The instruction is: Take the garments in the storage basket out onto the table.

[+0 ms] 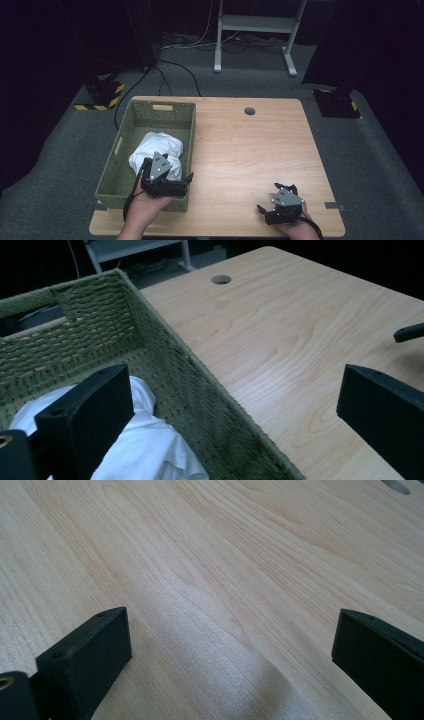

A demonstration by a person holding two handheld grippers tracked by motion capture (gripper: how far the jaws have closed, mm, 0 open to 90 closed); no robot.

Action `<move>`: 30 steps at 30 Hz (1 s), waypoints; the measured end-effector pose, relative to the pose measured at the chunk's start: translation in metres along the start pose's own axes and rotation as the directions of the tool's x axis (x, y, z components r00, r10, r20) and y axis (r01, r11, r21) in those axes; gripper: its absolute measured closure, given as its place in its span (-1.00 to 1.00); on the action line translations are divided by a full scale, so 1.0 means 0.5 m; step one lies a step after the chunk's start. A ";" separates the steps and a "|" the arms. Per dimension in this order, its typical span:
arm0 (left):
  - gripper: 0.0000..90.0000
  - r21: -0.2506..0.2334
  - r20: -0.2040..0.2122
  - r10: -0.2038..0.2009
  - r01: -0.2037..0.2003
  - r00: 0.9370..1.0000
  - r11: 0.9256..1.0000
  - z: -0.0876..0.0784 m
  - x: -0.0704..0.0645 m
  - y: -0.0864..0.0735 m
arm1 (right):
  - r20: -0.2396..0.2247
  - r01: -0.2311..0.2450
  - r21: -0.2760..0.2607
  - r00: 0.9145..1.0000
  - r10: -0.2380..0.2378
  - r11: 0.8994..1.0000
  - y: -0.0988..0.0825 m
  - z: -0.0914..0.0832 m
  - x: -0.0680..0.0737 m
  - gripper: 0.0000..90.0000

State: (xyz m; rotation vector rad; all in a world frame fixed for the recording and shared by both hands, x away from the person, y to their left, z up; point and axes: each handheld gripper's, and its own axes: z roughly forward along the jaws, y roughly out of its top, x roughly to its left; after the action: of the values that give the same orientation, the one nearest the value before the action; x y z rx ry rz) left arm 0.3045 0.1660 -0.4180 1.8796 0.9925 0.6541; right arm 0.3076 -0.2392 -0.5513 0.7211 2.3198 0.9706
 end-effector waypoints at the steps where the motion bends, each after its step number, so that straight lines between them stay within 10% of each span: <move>1: -0.96 -0.001 -0.002 -0.002 0.002 1.000 1.000 0.000 0.004 0.001 | 0.000 0.000 0.000 1.000 0.000 1.000 0.000 0.000 0.000 -0.96; 30: -0.96 -0.002 -0.087 -0.056 0.056 0.995 0.998 0.036 0.113 0.028 | 0.001 -0.002 -0.003 1.000 0.002 1.000 0.000 0.000 0.000 -0.96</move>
State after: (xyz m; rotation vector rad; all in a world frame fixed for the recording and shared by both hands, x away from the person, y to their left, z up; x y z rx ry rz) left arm 0.3540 0.2014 -0.4114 1.8303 1.0972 0.7072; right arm 0.3076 -0.2395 -0.5512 0.7222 2.3172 0.9740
